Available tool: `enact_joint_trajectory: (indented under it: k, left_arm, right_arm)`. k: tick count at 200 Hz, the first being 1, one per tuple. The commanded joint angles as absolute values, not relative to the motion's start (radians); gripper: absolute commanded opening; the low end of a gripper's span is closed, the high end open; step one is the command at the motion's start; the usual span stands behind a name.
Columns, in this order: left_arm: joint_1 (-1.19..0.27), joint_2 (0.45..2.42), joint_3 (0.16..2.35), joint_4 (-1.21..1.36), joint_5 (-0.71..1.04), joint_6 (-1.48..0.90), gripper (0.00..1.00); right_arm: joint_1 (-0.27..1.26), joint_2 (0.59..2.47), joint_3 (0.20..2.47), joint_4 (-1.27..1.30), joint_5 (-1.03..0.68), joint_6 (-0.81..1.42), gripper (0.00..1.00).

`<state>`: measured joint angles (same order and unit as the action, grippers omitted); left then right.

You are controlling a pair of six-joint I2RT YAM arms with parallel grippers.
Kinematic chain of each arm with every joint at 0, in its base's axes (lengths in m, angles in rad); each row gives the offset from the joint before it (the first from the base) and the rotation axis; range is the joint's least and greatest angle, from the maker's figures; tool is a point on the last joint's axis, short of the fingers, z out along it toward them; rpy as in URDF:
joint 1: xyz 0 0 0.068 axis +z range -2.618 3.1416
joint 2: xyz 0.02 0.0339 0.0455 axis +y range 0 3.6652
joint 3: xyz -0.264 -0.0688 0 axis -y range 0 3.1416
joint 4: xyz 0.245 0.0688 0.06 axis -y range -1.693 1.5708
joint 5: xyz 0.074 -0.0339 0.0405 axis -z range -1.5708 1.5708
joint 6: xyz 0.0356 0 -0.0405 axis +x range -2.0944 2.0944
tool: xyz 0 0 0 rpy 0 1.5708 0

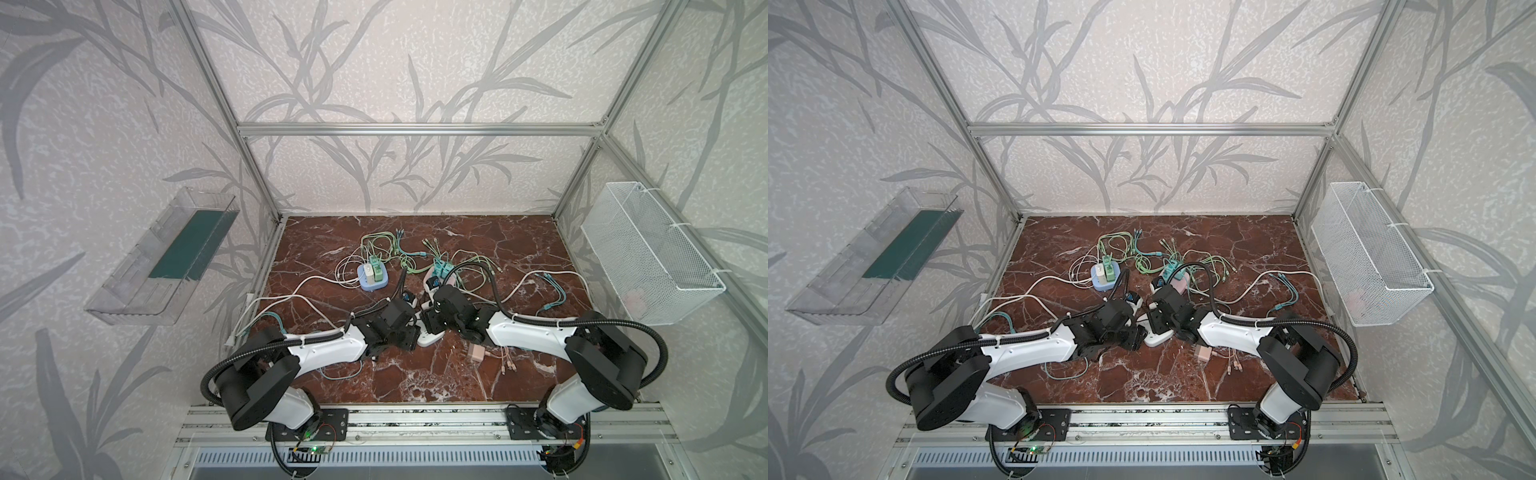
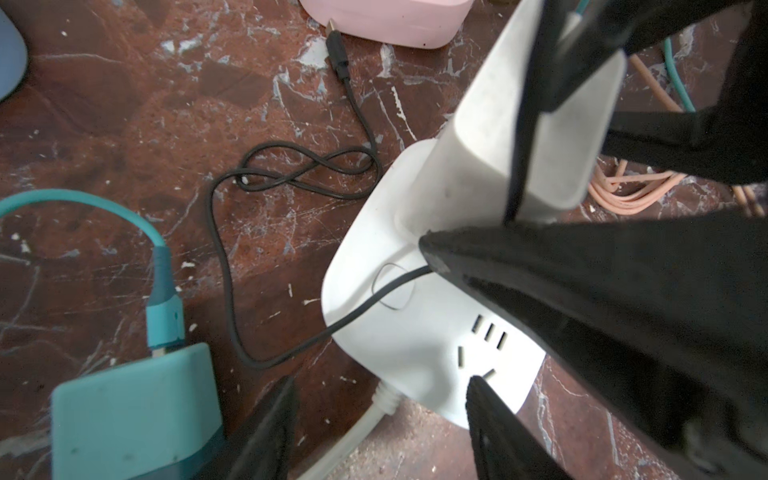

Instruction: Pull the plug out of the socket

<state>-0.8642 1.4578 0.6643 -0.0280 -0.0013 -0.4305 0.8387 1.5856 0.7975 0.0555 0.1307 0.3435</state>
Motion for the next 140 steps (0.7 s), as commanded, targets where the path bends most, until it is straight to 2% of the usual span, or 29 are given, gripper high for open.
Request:
enact_joint_trajectory:
  k: [1, 43, 140]
  left_arm:
    - [-0.867, 1.471, 0.656, -0.009, 0.002, -0.447, 0.65]
    - [-0.867, 1.471, 0.641, 0.012, -0.001, -0.469, 0.65]
    - [-0.865, 1.509, 0.671, -0.064, -0.051, -0.501, 0.63]
  right_arm:
    - [0.842, 1.604, 0.821, 0.066, 0.144, 0.328, 0.63]
    - [0.842, 1.602, 0.826, 0.071, 0.143, 0.317, 0.53]
    - [0.842, 1.562, 0.814, 0.084, 0.15, 0.31, 0.45]
